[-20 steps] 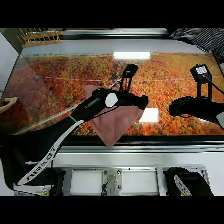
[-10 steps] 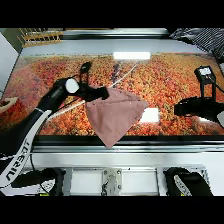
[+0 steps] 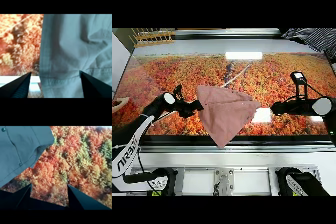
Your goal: Fold the clothes and pants, and hang the long-sleeved shirts on hangers.
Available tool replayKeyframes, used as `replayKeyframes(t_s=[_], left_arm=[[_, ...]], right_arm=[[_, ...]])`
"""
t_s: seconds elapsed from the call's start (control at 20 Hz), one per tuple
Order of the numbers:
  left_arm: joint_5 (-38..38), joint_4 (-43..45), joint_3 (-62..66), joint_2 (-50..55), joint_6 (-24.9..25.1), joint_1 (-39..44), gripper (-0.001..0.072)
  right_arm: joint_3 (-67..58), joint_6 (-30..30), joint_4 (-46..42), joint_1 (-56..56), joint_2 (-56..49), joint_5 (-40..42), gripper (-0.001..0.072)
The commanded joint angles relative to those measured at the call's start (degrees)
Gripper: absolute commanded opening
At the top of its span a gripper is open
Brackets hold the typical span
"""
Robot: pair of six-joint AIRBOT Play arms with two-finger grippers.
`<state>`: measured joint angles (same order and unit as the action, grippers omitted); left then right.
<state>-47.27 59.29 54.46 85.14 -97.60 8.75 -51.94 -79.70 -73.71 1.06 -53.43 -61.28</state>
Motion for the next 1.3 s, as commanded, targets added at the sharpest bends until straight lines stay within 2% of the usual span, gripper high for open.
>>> replayKeyframes(t_s=[0.0,0.15,0.2,0.35,0.5,0.55,0.6,0.65,0.7,0.85,1.05,1.25], left_arm=[[-0.5,0.0,5.6,6.3,1.8,2.1,0.0491],[-1.2,0.2,12.5,10.9,1.8,1.8,0.0051],[-1.0,0.5,15.1,11.7,1.8,1.1,0.0007],[-0.3,0.7,26.6,12.2,1.9,-1.8,0.0006],[-2.7,1.2,37.9,12.2,5.5,-3.5,0.0007],[-4.4,1.7,40.1,12.2,6.4,-4.3,0.0083],[-7.0,3.3,41.3,12.2,6.2,-5.0,0.0446],[-10.6,4.9,41.4,12.2,4.6,-5.7,0.0635],[-13.8,5.8,40.2,12.2,4.3,-6.4,0.0606],[-17.7,5.4,28.7,11.1,4.3,-7.0,0.0615],[-12.5,5.0,12.4,9.1,4.3,-3.8,0.0615],[-7.6,5.0,7.5,9.0,4.2,1.1,0.0615]], right_arm=[[0.0,0.0,4.2,0.0,-4.4,0.0,0.0480],[0.0,0.0,4.6,0.0,-4.9,0.0,0.0481],[0.0,0.0,4.6,0.0,-4.9,0.0,0.0480],[0.0,0.0,4.6,0.0,-4.8,0.0,0.0480],[0.0,0.0,4.6,0.0,-4.8,0.0,0.0480],[0.0,0.0,4.6,0.0,-4.8,0.0,0.0480],[0.0,0.0,4.6,0.0,-4.8,0.0,0.0480],[0.0,0.0,4.6,0.0,-4.8,0.0,0.0480],[0.0,0.0,4.6,0.0,-4.8,0.0,0.0480],[0.0,0.0,4.6,0.0,-4.8,0.0,0.0481],[0.0,0.0,4.6,0.1,-4.8,0.0,0.0480],[0.0,0.0,4.6,0.1,-4.8,0.0,0.0480]])
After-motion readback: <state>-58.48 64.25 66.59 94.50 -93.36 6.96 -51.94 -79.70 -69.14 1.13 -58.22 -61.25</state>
